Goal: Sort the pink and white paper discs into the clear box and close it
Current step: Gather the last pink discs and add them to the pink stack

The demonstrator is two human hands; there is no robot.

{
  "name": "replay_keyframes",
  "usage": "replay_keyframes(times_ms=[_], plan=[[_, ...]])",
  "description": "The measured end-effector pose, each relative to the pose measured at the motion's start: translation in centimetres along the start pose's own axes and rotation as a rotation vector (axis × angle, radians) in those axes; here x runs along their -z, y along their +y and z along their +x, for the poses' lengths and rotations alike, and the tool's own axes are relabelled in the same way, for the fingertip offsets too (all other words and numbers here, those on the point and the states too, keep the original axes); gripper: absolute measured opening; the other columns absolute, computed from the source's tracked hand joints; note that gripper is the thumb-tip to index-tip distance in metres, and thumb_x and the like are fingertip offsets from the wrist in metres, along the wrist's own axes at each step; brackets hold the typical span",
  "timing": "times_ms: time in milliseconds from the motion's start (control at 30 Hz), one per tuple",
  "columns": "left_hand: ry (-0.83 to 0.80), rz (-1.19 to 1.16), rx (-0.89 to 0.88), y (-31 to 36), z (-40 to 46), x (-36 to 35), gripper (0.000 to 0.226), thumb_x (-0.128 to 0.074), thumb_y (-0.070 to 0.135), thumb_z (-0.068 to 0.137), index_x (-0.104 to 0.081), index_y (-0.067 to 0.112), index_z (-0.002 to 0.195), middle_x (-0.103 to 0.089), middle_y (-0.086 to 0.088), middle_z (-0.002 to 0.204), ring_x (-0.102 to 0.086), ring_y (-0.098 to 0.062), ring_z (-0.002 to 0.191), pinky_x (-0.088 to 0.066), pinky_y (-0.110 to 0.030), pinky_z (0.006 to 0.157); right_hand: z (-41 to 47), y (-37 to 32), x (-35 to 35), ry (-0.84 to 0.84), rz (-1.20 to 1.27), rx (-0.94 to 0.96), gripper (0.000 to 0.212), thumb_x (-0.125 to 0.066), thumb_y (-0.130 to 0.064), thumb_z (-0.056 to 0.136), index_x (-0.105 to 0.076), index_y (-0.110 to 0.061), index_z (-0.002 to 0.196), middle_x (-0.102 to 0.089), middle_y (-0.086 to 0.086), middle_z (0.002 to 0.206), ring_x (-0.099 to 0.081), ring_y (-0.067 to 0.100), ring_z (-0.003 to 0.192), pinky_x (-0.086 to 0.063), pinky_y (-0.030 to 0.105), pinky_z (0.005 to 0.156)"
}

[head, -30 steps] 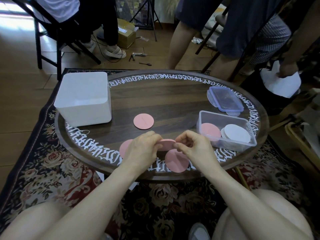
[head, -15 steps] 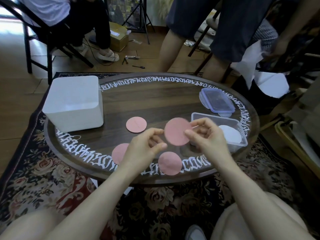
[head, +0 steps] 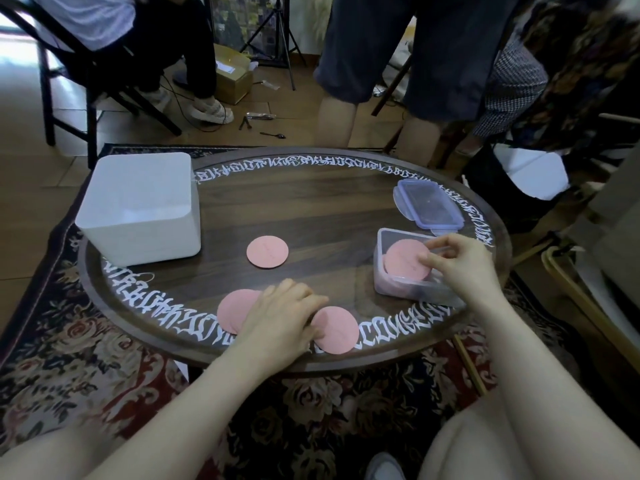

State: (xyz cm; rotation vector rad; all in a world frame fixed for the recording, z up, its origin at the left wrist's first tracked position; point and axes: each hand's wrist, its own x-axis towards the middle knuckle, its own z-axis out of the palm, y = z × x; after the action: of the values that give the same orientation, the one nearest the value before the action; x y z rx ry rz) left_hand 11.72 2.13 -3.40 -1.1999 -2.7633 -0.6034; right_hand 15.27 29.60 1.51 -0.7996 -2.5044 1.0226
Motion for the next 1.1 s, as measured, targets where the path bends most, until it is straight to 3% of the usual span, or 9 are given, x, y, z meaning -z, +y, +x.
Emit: replay_keyframes(times_ms=[133, 233, 467, 533, 667, 767, 867, 1000, 1100], plan=[[-0.028, -0.019, 0.02, 0.1, -0.1, 0.3, 0.043, -0.067, 0.034, 0.081, -0.06, 0.026, 0.123, -0.06, 0.003, 0.113, -0.049, -0.024, 0.111, -0.033, -0.032, 0.086, -0.2, -0.5, -0.9, -0.034, -0.2, 0.015, 0.013, -0.075, -0.024, 0.077, -0.068, -0.025, 0.088, -0.062, -0.008, 0.074, -0.059, 0.018, 0.08, -0.042, 0.031, 0.069], [-0.065, -0.019, 0.041, 0.0, -0.1, 0.4, 0.041, -0.059, 0.037, 0.087, -0.054, 0.031, 0.127, -0.055, 0.008, 0.119, -0.042, -0.018, 0.116, -0.029, -0.029, 0.089, -0.4, -0.7, -1.4, -0.027, -0.334, 0.023, 0.022, -0.073, -0.024, 0.077, -0.069, -0.021, 0.099, -0.066, -0.002, 0.093, -0.06, 0.022, 0.095, -0.044, 0.033, 0.078], [-0.077, -0.026, 0.066, -0.2, 0.0, 0.6, 0.04, -0.059, 0.037, 0.087, -0.054, 0.031, 0.127, -0.055, 0.008, 0.12, -0.042, -0.018, 0.118, -0.029, -0.029, 0.09, -0.2, -0.6, -2.3, -0.022, -0.432, 0.042, 0.026, -0.065, -0.026, 0.082, -0.066, -0.023, 0.107, -0.059, 0.003, 0.115, -0.058, 0.028, 0.104, -0.044, 0.037, 0.082], [-0.089, -0.017, 0.079, -0.3, 0.0, 0.8, 0.044, -0.059, 0.039, 0.087, -0.051, 0.032, 0.13, -0.052, 0.01, 0.123, -0.039, -0.016, 0.12, -0.028, -0.028, 0.092, -0.6, -0.8, -2.6, 0.012, -0.402, 0.099, 0.028, -0.065, -0.022, 0.083, -0.064, -0.022, 0.111, -0.054, 0.001, 0.114, -0.058, 0.026, 0.102, -0.04, 0.034, 0.077], [-0.088, 0.014, 0.135, -0.9, 0.1, 1.5, 0.047, -0.057, 0.042, 0.088, -0.047, 0.034, 0.133, -0.049, 0.013, 0.128, -0.036, -0.012, 0.123, -0.025, -0.026, 0.094, -3.0, -2.2, -3.0, 0.124, -0.14, 0.389, 0.015, -0.07, -0.016, 0.081, -0.067, -0.023, 0.094, -0.054, -0.008, 0.093, -0.052, 0.007, 0.077, -0.039, 0.03, 0.066], [-0.088, 0.011, 0.189, -1.4, 0.2, 1.9, 0.045, -0.057, 0.041, 0.088, -0.048, 0.033, 0.132, -0.048, 0.012, 0.126, -0.036, -0.011, 0.123, -0.025, -0.026, 0.095, -5.1, -3.0, -4.4, -0.12, -0.05, 0.546, 0.015, -0.076, -0.016, 0.076, -0.067, -0.023, 0.086, -0.053, -0.012, 0.078, -0.048, -0.002, 0.071, -0.037, 0.022, 0.067], [-0.123, 0.023, 0.222, -1.6, 0.2, 1.9, 0.045, -0.056, 0.041, 0.088, -0.047, 0.034, 0.132, -0.049, 0.01, 0.126, -0.037, -0.013, 0.122, -0.026, -0.028, 0.095, -6.4, -3.1, -6.2, -0.399, -0.142, 0.484, 0.026, -0.08, -0.033, 0.071, -0.066, -0.03, 0.093, -0.053, -0.016, 0.084, -0.051, -0.004, 0.08, -0.044, 0.028, 0.076], [-0.166, 0.042, 0.224, -1.3, 0.0, 1.7, 0.046, -0.055, 0.044, 0.088, -0.047, 0.033, 0.132, -0.05, 0.01, 0.127, -0.038, -0.014, 0.122, -0.027, -0.028, 0.095, -6.8, -3.3, -6.9, -0.56, -0.334, 0.345, 0.058, -0.081, -0.051, 0.061, -0.058, -0.029, 0.11, -0.045, -0.014, 0.1, -0.052, 0.005, 0.092, -0.045, 0.034, 0.085], [-0.173, 0.049, 0.225, -1.2, -0.1, 1.8, 0.046, -0.054, 0.045, 0.088, -0.047, 0.033, 0.132, -0.049, 0.01, 0.128, -0.037, -0.014, 0.123, -0.027, -0.029, 0.096, -7.0, -3.5, -6.9, -0.637, -0.413, 0.277, 0.064, -0.084, -0.051, 0.055, -0.053, -0.028, 0.107, -0.042, -0.011, 0.102, -0.052, 0.011, 0.09, -0.046, 0.037, 0.085]])
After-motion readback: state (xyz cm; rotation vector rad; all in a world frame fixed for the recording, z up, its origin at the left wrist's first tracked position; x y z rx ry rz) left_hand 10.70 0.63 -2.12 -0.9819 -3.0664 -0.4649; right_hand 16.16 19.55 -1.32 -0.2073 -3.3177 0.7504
